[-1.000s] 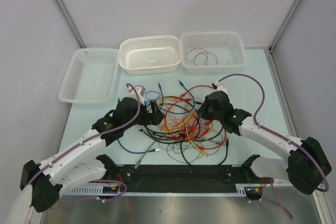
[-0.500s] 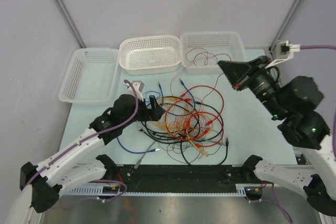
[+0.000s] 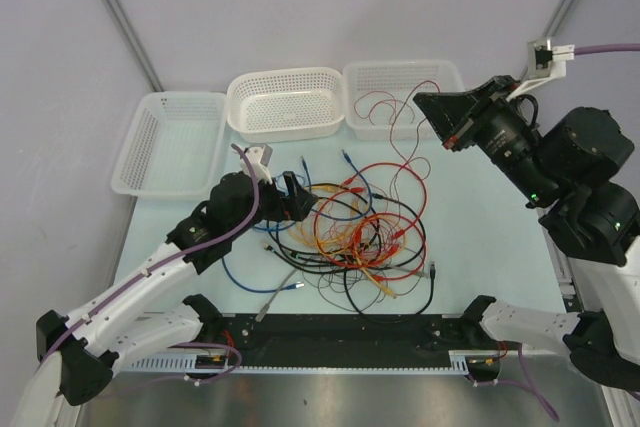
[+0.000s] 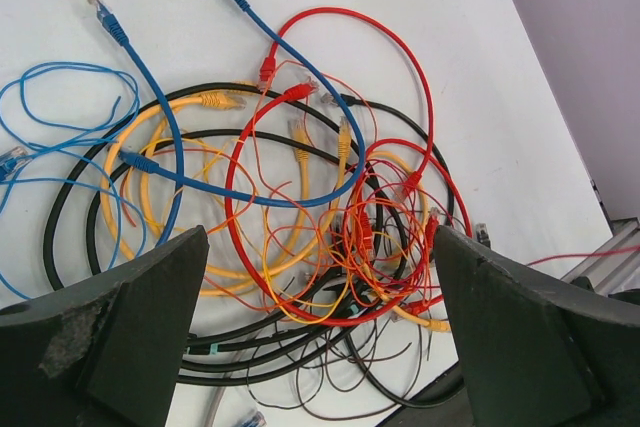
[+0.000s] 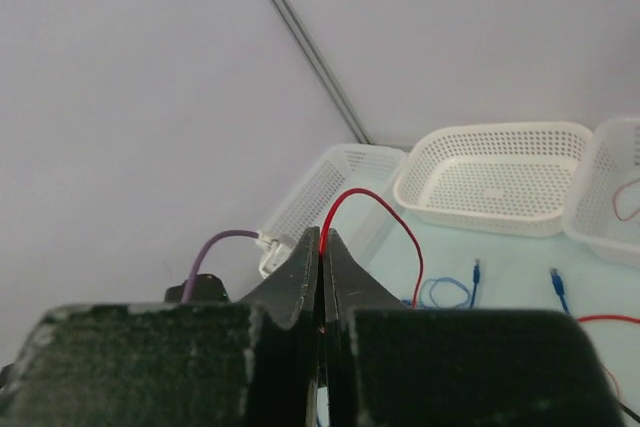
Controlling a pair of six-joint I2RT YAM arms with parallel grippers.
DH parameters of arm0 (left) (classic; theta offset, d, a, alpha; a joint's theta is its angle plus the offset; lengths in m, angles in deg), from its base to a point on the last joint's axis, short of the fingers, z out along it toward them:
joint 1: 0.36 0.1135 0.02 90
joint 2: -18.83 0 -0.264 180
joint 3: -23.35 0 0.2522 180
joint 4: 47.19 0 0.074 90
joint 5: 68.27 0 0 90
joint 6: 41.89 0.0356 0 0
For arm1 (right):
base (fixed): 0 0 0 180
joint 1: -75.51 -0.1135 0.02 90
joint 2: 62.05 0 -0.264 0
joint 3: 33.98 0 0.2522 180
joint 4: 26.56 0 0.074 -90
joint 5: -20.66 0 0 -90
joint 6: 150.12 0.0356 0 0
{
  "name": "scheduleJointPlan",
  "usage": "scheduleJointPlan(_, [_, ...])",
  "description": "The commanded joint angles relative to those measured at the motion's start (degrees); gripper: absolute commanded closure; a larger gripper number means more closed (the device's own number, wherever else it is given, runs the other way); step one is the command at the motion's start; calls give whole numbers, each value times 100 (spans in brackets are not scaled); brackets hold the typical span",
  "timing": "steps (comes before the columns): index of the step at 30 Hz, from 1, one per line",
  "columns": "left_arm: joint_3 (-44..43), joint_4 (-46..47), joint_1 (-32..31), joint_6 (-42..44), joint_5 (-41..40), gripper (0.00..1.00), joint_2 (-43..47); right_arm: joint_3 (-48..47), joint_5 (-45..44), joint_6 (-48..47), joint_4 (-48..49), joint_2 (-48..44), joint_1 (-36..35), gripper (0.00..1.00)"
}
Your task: Untangle the cables
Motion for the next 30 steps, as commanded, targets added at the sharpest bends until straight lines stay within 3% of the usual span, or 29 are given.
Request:
scheduleJointPlan(1, [-152, 249, -18, 54, 102, 0, 59, -745, -328, -307, -34, 252, -12, 100])
scheduleJointPlan(8, [-205, 240, -27, 134, 84, 0, 77, -3601, -329, -642, -289, 1412, -21, 100])
scheduleJointPlan(10, [-196, 275, -27, 116, 128, 0, 77, -3790, -328, -633, -210, 1544, -12, 100])
scheduleJointPlan(16, [-187, 512, -18, 151, 365, 1, 182, -3019, -478, -519, -60, 1334, -12, 100])
scheduleJointPlan(22, [-196, 1381, -18, 160, 1269, 0, 323, -2113, -671, -449, 133, 947, -21, 100])
scheduleJointPlan(25, [-56, 2905, -79, 125, 2043, 0, 271, -1963, -601, -352, 125, 929, -21, 100])
scheduleJointPlan(30, [-89, 3983, -816, 704, 1958, 1, -45, -1848, -487, -247, 125, 920, -21, 100])
